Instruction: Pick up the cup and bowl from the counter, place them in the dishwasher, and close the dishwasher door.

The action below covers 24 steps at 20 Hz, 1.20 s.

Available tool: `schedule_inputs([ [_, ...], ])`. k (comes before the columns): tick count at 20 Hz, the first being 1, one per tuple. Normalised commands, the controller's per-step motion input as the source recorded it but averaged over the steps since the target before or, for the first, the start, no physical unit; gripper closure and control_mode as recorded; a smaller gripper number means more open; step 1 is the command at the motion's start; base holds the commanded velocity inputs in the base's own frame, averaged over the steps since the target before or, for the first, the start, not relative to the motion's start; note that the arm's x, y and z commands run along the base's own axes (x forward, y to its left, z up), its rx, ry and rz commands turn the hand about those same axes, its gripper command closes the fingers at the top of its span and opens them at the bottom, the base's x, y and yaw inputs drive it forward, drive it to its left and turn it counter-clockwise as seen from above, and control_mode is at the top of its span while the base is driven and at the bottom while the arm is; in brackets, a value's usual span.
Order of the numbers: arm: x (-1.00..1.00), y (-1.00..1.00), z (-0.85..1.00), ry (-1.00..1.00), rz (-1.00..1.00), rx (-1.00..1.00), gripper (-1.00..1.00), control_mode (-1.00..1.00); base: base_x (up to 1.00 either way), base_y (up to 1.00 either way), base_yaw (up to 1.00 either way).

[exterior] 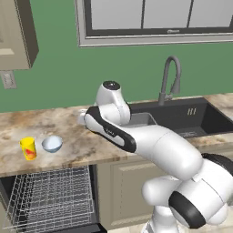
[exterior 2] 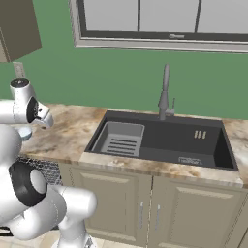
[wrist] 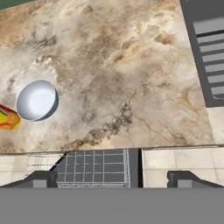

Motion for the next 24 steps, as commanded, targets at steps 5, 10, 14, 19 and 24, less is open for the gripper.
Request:
schedule_inputs([
  [5,0.11,0.40,-0.02,0.00,0.00,0.00,-1.00,-1.00,0.00,0.00,0.00],
  [10,0.12,0.46,-0.09,0.00,0.00,0.00,-1.00,-1.00,0.00,0.00,0.00],
  [14,0.13,0.48,-0.13,0.00,0.00,0.00,-1.00,-1.00,0.00,0.00,0.00],
  [19,0.19,0.44,-0.10,0.00,0.00,0.00,-1.00,-1.00,0.00,0.00,0.00],
  [24,0.15,0.47,-0.09,0.00,0.00,0.00,-1.00,-1.00,0.00,0.00,0.00],
])
